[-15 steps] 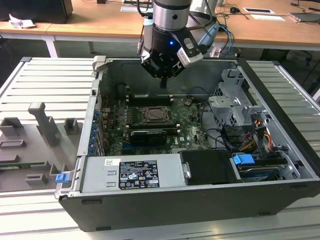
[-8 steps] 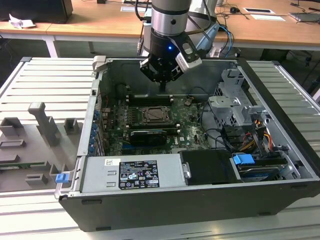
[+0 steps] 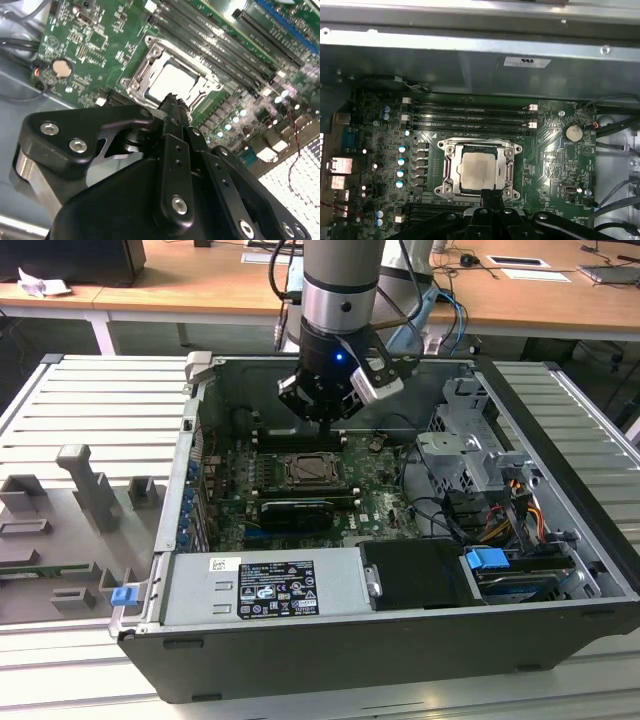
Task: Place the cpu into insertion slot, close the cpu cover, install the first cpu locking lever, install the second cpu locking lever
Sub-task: 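Install the second cpu locking lever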
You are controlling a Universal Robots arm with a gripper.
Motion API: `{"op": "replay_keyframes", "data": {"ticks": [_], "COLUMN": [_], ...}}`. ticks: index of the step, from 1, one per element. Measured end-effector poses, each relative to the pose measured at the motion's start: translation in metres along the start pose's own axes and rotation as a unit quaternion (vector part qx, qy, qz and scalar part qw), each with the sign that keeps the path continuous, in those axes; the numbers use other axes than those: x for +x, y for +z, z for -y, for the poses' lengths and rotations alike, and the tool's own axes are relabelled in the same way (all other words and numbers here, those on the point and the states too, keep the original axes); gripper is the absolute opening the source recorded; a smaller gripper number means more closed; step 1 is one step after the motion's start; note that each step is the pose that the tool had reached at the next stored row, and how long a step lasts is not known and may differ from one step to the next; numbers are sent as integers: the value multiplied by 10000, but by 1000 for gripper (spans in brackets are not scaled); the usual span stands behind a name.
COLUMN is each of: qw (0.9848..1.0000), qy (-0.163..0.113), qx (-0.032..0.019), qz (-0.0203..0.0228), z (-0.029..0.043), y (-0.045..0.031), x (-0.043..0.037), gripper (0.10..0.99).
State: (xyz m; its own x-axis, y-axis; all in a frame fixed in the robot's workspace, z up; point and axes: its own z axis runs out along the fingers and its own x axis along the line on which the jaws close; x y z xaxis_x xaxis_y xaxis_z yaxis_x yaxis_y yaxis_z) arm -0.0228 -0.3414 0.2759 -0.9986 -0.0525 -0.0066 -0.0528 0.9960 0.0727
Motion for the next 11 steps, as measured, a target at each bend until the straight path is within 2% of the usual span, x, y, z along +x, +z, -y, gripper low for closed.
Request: {"op": "replay_keyframes", "data": {"ticks": [2, 7, 9, 11], "qw": [10000, 10000, 10000, 10000], "qy": [0, -1, -6, -9], "qx": [0, 0, 0, 1], "qz": [0, -1, -1, -2], "z": [30, 52, 56, 63], "y": [56, 170, 210, 218], "x": [15, 24, 24, 24], "gripper": [106, 106, 106, 106]}}
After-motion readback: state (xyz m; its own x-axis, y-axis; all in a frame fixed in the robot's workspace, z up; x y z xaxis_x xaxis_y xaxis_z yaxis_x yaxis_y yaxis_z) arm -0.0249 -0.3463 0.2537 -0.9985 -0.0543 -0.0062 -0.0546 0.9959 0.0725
